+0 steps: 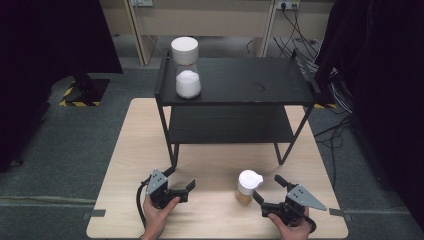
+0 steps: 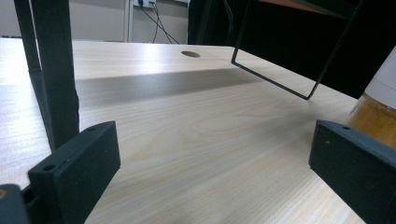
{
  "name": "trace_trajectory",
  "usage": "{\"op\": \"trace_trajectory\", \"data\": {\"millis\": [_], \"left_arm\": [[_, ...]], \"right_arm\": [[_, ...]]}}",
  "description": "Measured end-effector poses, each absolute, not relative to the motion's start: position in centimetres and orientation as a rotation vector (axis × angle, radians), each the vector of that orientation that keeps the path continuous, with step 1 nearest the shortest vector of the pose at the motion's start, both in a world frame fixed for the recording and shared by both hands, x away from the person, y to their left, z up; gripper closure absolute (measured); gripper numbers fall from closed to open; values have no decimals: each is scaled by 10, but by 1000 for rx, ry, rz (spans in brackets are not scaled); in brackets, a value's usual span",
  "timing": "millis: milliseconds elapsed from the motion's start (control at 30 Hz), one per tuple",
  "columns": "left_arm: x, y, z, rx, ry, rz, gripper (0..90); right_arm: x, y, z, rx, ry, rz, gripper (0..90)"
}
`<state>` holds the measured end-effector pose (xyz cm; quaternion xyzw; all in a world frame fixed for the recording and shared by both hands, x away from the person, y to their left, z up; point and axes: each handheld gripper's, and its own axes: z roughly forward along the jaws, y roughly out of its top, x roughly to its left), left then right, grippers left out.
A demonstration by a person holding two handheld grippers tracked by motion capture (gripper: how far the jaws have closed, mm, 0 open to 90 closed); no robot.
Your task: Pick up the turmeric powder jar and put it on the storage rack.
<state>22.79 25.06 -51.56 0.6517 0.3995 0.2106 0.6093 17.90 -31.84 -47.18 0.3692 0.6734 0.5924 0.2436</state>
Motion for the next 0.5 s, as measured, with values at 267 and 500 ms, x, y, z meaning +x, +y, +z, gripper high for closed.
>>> {"op": "trace_trajectory", "data": {"millis": [267,500], "left_arm": [[228,251,-515,1508,920,487,13],[229,250,-514,1517,917,486,17]], "right_arm": [[182,-301,-476,1035,1881,1595,4],[182,-285,-480,1062,1900,1558,7]]}}
